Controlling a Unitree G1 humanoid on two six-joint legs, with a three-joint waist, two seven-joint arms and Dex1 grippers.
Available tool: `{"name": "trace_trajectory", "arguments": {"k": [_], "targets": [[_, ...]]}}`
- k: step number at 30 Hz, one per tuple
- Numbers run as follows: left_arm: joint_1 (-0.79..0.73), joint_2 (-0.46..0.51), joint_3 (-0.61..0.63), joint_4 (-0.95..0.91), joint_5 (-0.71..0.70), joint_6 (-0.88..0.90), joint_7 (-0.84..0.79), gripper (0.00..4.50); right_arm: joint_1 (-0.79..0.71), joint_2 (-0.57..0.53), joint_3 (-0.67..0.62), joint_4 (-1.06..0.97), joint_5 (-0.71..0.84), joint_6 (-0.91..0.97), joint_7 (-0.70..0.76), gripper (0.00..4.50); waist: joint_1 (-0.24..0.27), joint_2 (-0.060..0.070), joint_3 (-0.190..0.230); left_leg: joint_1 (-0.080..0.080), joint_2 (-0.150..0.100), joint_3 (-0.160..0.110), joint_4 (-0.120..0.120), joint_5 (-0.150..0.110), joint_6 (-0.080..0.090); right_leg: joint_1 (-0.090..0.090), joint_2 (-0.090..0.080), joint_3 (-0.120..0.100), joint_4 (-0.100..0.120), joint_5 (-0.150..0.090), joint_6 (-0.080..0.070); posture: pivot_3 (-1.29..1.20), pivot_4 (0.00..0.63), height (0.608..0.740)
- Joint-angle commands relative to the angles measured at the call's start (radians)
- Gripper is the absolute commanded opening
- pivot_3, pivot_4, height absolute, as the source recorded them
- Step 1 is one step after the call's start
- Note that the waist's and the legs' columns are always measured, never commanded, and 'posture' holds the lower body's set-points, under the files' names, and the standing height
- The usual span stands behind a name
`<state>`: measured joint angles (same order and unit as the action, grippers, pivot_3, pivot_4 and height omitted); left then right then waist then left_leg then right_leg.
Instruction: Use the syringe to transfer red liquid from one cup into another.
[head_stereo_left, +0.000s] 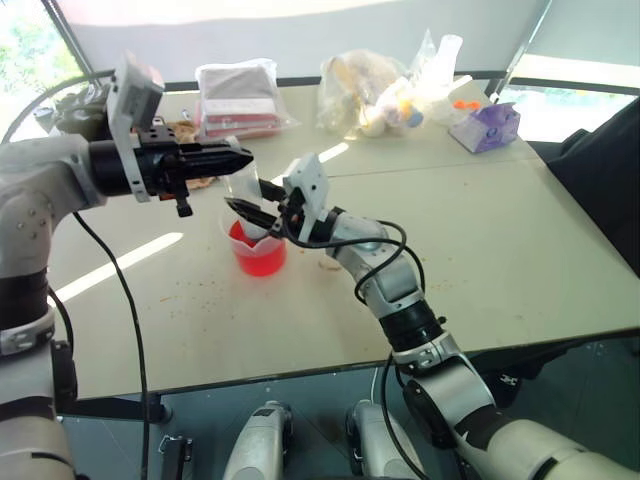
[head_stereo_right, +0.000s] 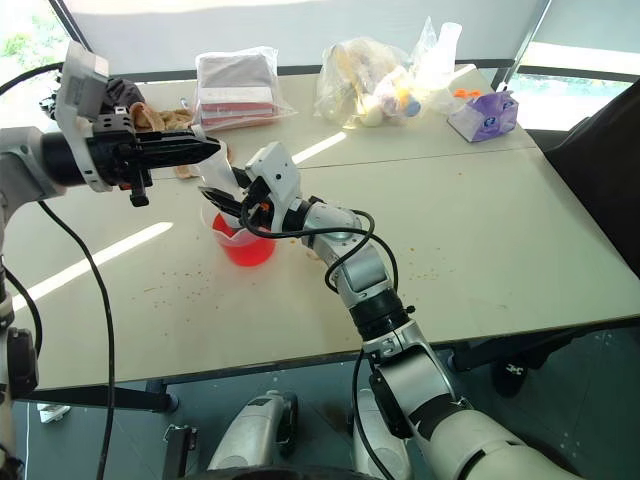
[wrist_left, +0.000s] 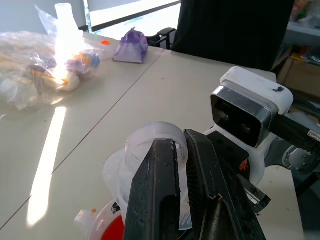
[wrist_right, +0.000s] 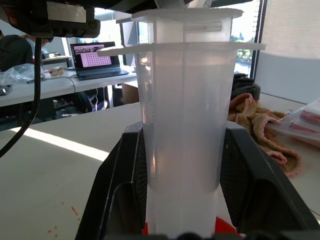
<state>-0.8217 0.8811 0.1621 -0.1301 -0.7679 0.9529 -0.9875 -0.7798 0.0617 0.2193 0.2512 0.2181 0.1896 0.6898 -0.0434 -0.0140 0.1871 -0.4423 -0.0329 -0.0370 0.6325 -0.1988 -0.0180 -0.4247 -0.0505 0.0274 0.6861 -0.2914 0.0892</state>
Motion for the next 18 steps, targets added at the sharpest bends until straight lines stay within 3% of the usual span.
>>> {"name": "trace_trajectory", "arguments": {"k": [1,18], "targets": [[-0.027,-0.006,0.004,-0.019,-0.003,-0.011,0.012,0.04,-0.005,0.031,0.037,-0.032,0.004,-0.002,0.018,1.39,0.000,0.000,0.000,0.000,0.000,0.000,0.000,0.000,0.000,0.000,0.000,0.000,0.000,0.000,0.000,0.00,0.150,0.736],[-0.175,-0.022,0.012,0.090,0.027,-0.039,0.043,0.04,0.038,0.040,0.055,-0.058,0.022,0.068,0.023,1.39,0.000,0.000,0.000,0.000,0.000,0.000,0.000,0.000,0.000,0.000,0.000,0.000,0.000,0.000,0.000,0.00,0.150,0.736]]}}
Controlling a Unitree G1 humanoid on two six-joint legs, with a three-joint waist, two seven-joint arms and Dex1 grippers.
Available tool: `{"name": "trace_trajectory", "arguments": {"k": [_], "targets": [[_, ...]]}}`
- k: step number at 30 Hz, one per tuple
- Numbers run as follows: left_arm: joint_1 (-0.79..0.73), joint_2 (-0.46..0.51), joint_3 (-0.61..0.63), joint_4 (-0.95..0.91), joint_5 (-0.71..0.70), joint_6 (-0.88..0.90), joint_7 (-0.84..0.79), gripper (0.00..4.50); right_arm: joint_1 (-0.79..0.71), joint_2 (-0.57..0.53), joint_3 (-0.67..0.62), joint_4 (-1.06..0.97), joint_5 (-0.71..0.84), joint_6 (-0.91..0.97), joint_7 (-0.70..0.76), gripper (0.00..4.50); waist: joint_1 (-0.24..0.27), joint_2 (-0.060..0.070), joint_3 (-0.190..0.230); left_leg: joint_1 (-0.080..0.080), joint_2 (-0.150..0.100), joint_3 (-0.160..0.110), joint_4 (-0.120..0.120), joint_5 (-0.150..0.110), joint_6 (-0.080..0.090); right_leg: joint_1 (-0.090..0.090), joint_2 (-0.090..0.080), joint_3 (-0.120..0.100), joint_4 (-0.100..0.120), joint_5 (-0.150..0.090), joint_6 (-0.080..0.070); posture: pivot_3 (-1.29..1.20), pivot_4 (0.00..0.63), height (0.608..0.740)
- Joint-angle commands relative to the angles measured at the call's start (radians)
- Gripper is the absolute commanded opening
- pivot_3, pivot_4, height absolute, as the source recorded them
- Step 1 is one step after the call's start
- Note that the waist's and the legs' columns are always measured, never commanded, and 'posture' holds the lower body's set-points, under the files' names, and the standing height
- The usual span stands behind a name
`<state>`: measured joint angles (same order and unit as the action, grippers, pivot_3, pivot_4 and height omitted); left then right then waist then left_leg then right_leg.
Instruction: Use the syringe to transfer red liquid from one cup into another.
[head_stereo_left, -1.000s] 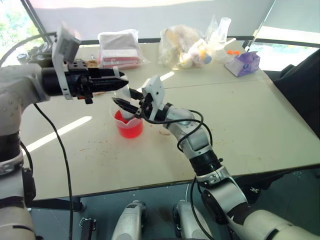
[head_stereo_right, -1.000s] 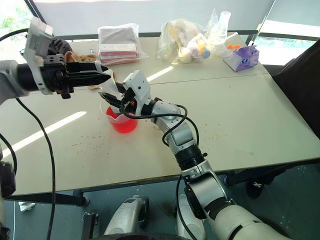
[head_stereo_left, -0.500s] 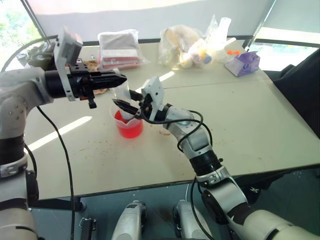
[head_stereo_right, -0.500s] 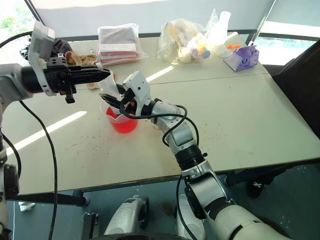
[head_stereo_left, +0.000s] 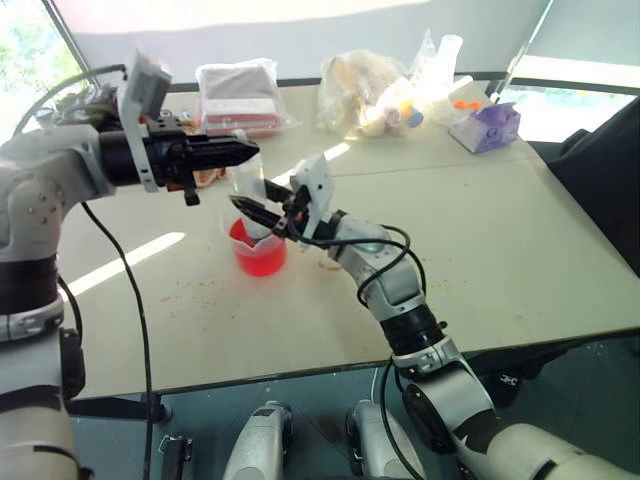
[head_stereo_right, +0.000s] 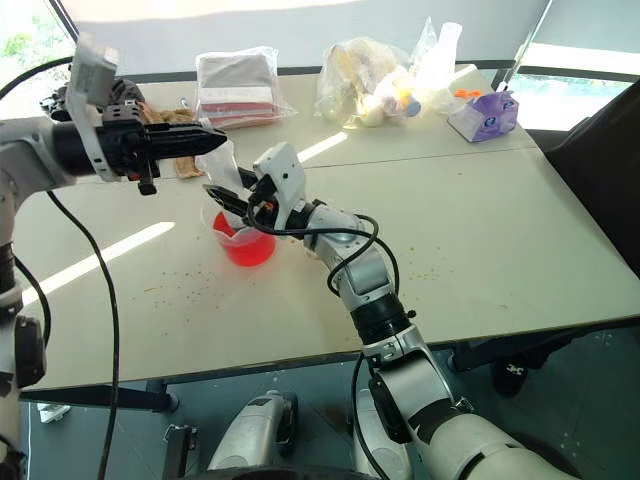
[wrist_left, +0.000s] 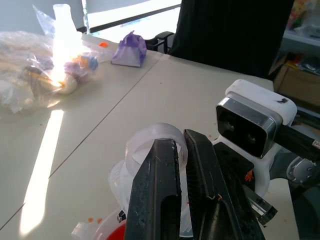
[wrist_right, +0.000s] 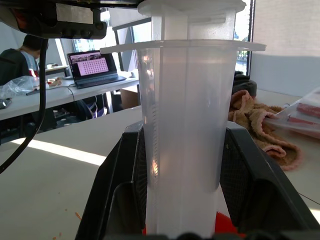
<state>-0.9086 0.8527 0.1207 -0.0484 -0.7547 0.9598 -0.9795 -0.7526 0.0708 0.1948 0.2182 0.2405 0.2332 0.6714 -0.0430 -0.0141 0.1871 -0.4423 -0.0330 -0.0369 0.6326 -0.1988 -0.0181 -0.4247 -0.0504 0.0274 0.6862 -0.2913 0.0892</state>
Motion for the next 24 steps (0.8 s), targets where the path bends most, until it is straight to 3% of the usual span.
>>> {"name": "trace_trajectory", "arguments": {"k": [1,24], "targets": [[-0.096,0.006,0.055,0.013,0.014,-0.047,0.036,0.04,0.012,0.031,0.079,-0.027,0.000,0.027,0.042,1.39,0.000,0.000,0.000,0.000,0.000,0.000,0.000,0.000,0.000,0.000,0.000,0.000,0.000,0.000,0.000,0.00,0.150,0.736],[-0.137,0.012,0.054,0.054,0.027,-0.074,0.029,0.04,0.013,0.026,0.087,-0.040,0.006,0.069,0.059,1.39,-0.001,0.000,0.000,0.000,0.000,0.000,0.000,0.000,0.000,0.000,0.000,0.000,0.000,0.000,0.000,0.00,0.150,0.736]]}}
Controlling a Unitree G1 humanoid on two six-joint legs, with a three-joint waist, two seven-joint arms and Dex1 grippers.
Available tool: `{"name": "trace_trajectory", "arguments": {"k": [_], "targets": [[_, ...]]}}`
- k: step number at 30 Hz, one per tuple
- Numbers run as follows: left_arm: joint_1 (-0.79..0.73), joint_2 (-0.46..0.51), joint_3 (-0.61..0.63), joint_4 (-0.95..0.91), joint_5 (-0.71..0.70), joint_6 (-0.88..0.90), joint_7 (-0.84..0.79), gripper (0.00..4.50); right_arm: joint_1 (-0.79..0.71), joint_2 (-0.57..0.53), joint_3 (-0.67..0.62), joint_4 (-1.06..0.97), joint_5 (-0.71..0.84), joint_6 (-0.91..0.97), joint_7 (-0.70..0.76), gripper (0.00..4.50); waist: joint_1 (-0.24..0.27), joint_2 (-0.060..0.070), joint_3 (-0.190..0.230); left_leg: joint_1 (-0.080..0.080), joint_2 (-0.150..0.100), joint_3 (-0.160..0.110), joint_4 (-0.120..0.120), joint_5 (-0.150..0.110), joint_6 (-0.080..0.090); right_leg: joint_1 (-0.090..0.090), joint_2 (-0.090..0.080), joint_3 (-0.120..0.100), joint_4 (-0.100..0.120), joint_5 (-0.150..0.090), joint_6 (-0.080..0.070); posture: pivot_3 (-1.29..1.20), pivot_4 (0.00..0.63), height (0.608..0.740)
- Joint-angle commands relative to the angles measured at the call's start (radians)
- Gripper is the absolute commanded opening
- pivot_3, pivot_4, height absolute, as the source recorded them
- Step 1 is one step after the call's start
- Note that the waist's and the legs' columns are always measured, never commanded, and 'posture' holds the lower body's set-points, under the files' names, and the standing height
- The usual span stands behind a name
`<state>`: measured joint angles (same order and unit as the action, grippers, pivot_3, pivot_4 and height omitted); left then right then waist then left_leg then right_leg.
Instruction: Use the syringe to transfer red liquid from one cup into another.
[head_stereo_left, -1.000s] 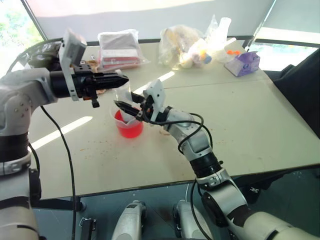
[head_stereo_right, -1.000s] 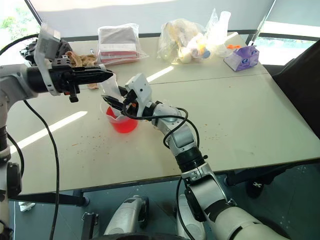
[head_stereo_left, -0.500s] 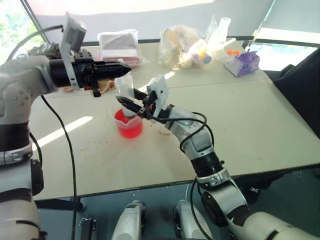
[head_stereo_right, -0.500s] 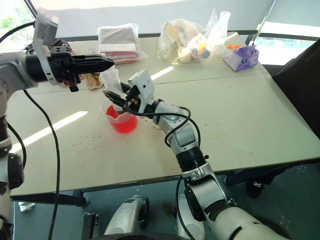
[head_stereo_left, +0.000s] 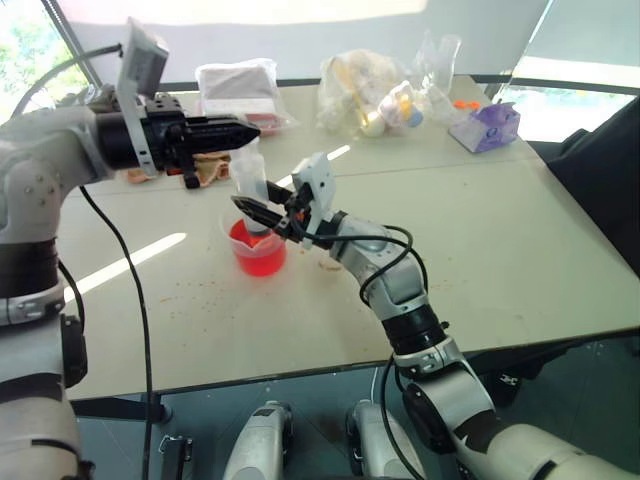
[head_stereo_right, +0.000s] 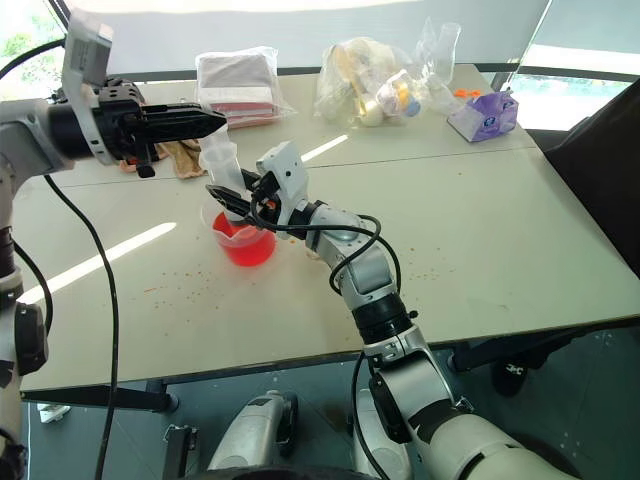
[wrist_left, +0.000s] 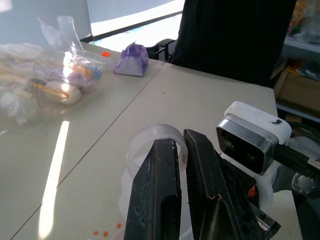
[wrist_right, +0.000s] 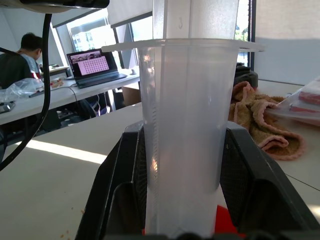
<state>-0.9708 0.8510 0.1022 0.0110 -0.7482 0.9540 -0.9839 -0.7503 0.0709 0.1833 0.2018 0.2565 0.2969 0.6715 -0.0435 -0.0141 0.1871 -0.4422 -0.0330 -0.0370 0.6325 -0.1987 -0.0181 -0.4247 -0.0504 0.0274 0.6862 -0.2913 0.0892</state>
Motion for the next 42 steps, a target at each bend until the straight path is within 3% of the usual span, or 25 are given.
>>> {"name": "trace_trajectory", "arguments": {"k": [1,6,8,13,42], "targets": [[-0.075,0.013,0.073,-0.006,0.021,-0.069,0.034,0.04,0.011,0.026,0.098,-0.024,-0.009,0.006,0.059,1.39,-0.001,0.000,0.000,0.000,-0.001,-0.002,-0.001,0.000,0.000,0.000,0.000,0.000,0.000,0.000,0.000,0.00,0.150,0.736],[-0.070,0.014,0.076,-0.011,0.020,-0.068,0.035,0.04,0.010,0.025,0.101,-0.024,-0.011,0.003,0.062,1.39,-0.021,0.002,0.001,0.000,-0.010,-0.029,-0.002,0.005,-0.007,0.011,0.000,-0.019,-0.002,-0.001,0.000,0.00,0.150,0.736],[-0.071,0.014,0.074,-0.008,0.022,-0.071,0.034,0.04,0.006,0.025,0.101,-0.020,-0.014,-0.001,0.062,1.39,-0.029,0.003,0.002,0.001,-0.019,-0.052,-0.004,0.010,-0.011,0.019,0.000,-0.032,-0.003,-0.002,0.000,0.00,0.150,0.736],[-0.071,0.012,0.074,-0.008,0.021,-0.074,0.034,0.04,0.006,0.025,0.100,-0.023,-0.019,0.000,0.060,1.39,-0.026,0.004,0.002,0.002,-0.027,-0.087,-0.022,0.030,-0.025,0.026,0.002,-0.034,-0.002,-0.015,-0.006,0.00,0.150,0.736],[-0.077,0.012,0.110,-0.020,-0.004,-0.064,0.053,0.04,-0.015,0.027,0.069,-0.025,-0.023,-0.012,0.031,1.39,-0.019,0.003,0.002,0.001,-0.021,-0.075,-0.024,0.031,-0.027,0.019,0.003,-0.023,0.004,-0.015,-0.010,0.00,0.150,0.736]]}}
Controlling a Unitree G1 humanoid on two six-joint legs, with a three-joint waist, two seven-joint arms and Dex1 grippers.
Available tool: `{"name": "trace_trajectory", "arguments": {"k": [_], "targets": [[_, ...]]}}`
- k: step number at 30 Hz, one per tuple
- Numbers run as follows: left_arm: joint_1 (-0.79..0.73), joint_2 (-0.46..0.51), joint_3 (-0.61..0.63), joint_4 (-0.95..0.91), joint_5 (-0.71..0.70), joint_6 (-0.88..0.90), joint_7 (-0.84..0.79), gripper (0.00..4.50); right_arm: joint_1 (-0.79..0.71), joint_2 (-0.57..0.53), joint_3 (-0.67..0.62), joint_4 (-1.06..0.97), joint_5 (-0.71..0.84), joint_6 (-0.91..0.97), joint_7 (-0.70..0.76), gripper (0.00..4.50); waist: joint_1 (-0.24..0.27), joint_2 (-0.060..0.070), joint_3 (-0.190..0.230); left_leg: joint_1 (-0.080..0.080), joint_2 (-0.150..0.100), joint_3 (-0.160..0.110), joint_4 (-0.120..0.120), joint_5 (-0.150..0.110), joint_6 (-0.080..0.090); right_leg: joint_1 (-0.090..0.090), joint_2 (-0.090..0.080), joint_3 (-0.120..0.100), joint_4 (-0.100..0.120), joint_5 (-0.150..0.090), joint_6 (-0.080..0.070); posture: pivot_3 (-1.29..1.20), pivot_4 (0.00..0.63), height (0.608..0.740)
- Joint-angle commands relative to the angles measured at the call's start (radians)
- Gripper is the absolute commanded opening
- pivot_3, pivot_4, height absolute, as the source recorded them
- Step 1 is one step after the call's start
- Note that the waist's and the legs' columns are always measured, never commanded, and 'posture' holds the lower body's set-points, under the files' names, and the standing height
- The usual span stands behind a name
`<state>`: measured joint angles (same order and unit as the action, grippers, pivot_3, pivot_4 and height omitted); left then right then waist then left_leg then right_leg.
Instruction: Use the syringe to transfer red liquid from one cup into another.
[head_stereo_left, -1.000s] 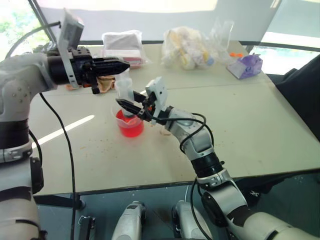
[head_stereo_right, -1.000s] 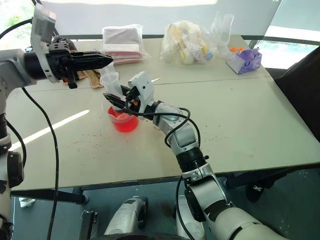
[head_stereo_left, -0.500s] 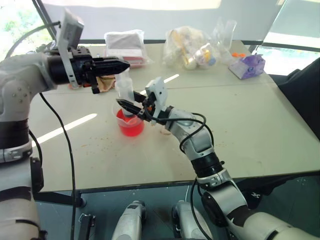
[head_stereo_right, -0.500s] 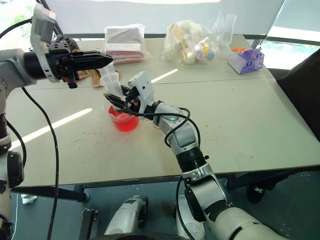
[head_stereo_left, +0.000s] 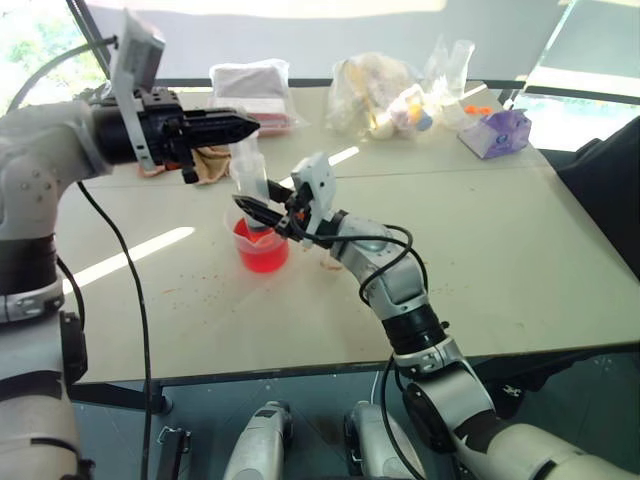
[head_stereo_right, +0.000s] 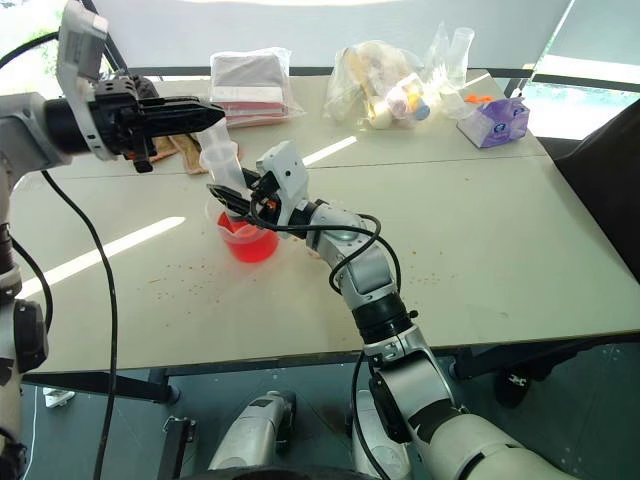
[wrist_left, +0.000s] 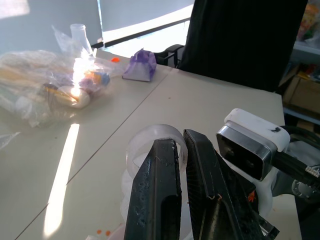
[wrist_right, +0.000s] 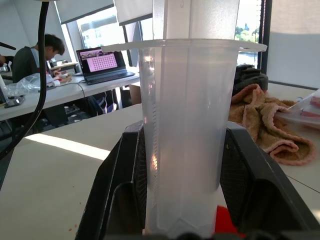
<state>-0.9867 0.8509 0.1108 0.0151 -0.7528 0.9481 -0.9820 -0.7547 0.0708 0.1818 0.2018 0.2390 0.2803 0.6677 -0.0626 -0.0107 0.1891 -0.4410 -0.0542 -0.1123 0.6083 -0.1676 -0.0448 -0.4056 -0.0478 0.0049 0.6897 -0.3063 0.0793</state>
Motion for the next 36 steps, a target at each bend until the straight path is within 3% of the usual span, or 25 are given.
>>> {"name": "trace_trajectory", "arguments": {"k": [1,7,17,28,29,31,34,36], "targets": [[-0.066,0.012,0.103,-0.021,0.001,-0.059,0.053,0.04,-0.013,0.028,0.071,-0.021,-0.008,0.001,0.033,1.39,0.000,0.000,0.000,0.000,0.000,0.000,0.000,0.000,0.000,0.000,0.000,0.000,0.000,0.000,0.000,0.00,0.150,0.736],[-0.006,0.019,0.120,-0.072,-0.007,-0.040,0.056,0.04,-0.053,0.036,0.048,0.020,-0.020,-0.040,0.005,1.39,0.000,0.000,0.000,0.000,0.000,0.000,0.000,0.000,0.000,0.000,0.000,0.000,0.000,0.000,0.000,0.00,0.150,0.736],[0.260,0.049,0.221,-0.231,-0.039,0.006,0.124,0.04,-0.145,0.031,-0.016,0.100,-0.035,-0.120,-0.041,1.39,-0.004,0.000,0.000,0.000,0.000,0.002,-0.002,0.000,0.000,-0.002,0.000,0.004,0.000,0.000,0.000,0.00,0.150,0.736],[0.294,0.047,0.261,-0.216,-0.091,0.026,0.208,0.04,-0.192,0.002,-0.046,0.126,-0.029,-0.146,-0.057,1.39,0.018,-0.001,0.000,0.000,0.000,0.003,-0.001,0.000,0.000,-0.002,0.000,0.004,0.000,0.001,-0.001,0.00,0.150,0.736],[0.291,0.046,0.256,-0.215,-0.097,0.028,0.209,0.75,-0.190,-0.001,-0.045,0.123,-0.029,-0.145,-0.056,1.39,0.019,-0.001,0.000,0.000,0.000,0.003,-0.001,0.000,0.000,-0.002,0.000,0.004,0.000,0.001,-0.001,0.00,0.150,0.736],[0.288,0.049,0.239,-0.217,-0.088,0.013,0.206,1.20,-0.186,-0.004,-0.045,0.116,-0.029,-0.142,-0.055,1.39,0.024,-0.001,0.000,0.000,0.000,0.003,-0.001,0.000,0.000,-0.002,0.000,0.004,0.000,0.001,-0.001,0.00,0.150,0.736],[0.282,0.052,0.228,-0.210,-0.079,-0.002,0.198,1.72,-0.184,-0.005,-0.048,0.105,-0.032,-0.141,-0.054,1.39,0.021,-0.001,0.000,0.000,0.000,0.003,-0.001,0.000,0.000,-0.002,0.000,0.004,-0.001,0.001,-0.001,0.00,0.150,0.736],[0.273,0.053,0.227,-0.199,-0.081,-0.005,0.194,1.72,-0.184,-0.006,-0.052,0.093,-0.031,-0.133,-0.053,1.39,0.015,-0.001,0.000,0.000,0.000,0.003,-0.002,0.000,0.000,-0.002,0.000,0.004,-0.001,0.001,-0.001,0.00,0.150,0.736]]}}
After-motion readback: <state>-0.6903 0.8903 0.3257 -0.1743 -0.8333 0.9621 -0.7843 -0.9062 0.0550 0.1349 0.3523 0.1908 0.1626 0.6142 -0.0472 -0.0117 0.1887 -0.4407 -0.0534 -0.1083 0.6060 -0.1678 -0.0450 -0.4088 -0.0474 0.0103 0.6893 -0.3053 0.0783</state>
